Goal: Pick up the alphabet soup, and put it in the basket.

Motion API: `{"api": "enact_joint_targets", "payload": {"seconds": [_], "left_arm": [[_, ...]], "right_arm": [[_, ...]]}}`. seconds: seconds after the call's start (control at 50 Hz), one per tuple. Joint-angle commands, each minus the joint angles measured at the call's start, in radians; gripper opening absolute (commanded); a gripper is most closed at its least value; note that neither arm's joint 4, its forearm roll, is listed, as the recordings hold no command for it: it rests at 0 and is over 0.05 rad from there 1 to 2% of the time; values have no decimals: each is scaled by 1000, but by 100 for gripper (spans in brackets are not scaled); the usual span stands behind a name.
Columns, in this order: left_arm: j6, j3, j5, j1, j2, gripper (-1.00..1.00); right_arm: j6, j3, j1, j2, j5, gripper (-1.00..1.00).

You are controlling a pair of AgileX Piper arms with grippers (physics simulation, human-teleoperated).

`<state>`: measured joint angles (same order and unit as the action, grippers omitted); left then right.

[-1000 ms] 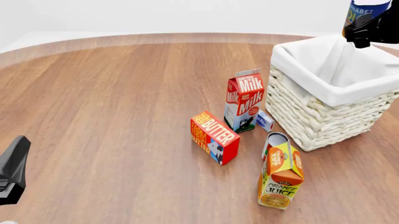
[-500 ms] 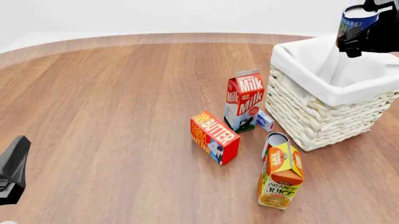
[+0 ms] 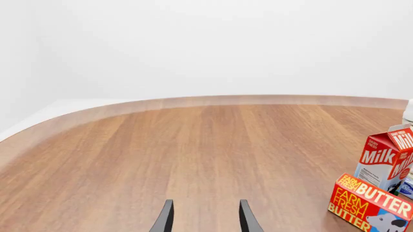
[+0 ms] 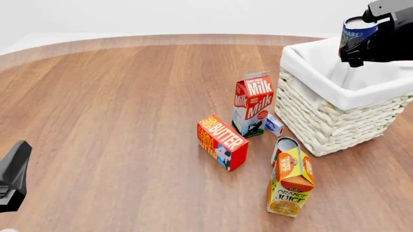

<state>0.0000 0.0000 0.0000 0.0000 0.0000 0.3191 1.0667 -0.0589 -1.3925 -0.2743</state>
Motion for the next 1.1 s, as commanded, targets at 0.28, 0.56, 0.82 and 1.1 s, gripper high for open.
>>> {"api": "enact_joint_targets", "payload": {"seconds": [0.28,0.56,0.82,1.1], "left_arm": [[0,0,0,0,0,100],[0,0,0,0,0,100],[0,0,0,0,0,100],[0,0,0,0,0,100]], "right_arm": [[2,22,-6,-42,5,-100],[14,15,-12,-62,12,-100],[24,19,-24,-89,16,-100],[31,23,-33,-127,33,-100]]}}
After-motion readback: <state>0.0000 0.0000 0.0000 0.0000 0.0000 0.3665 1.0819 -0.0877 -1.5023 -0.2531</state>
